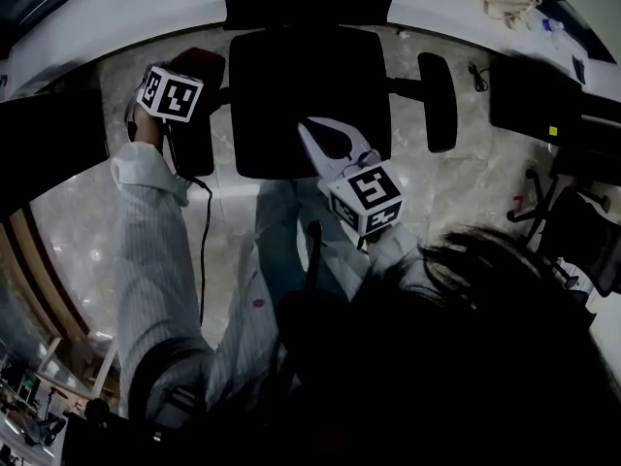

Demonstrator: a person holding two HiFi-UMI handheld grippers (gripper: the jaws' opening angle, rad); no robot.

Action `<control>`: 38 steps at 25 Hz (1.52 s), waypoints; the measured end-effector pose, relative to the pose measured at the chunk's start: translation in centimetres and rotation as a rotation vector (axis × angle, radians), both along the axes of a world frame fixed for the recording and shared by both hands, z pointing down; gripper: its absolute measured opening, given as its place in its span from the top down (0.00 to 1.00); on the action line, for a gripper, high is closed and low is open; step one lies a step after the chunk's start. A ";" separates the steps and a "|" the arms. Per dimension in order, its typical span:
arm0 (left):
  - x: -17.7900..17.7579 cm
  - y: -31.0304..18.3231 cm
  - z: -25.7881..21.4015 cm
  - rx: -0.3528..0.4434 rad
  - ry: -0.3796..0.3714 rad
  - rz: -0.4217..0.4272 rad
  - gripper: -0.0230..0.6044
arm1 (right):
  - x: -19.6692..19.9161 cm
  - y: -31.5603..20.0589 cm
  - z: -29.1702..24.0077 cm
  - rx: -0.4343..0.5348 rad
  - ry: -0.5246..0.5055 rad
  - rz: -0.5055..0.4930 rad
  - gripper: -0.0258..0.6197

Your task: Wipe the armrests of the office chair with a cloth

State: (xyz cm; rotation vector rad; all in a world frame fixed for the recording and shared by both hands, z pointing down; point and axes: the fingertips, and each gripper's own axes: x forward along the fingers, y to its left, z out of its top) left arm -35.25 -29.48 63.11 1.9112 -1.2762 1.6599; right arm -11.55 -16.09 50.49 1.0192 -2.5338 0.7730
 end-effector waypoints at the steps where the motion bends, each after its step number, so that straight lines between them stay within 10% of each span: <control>1: 0.1 0.3 -0.2 0.005 0.000 0.001 0.92 | 0.0 0.0 -0.1 0.001 -0.001 -0.002 0.96; 15: 3.5 19.4 -2.6 -0.100 0.147 0.030 0.92 | -4.9 2.7 -3.1 0.049 -0.046 -0.134 0.96; 23: 3.4 22.6 -3.6 -0.042 0.268 -0.127 0.92 | -7.1 4.9 -5.5 0.093 -0.050 -0.190 0.96; 31: 5.1 20.1 -14.8 0.292 0.575 -0.326 0.92 | -5.5 5.7 -11.3 0.219 -0.046 -0.149 0.96; 38: 9.9 17.7 -31.9 0.620 0.714 -0.174 0.92 | -2.2 5.2 -20.6 0.422 -0.061 -0.077 0.96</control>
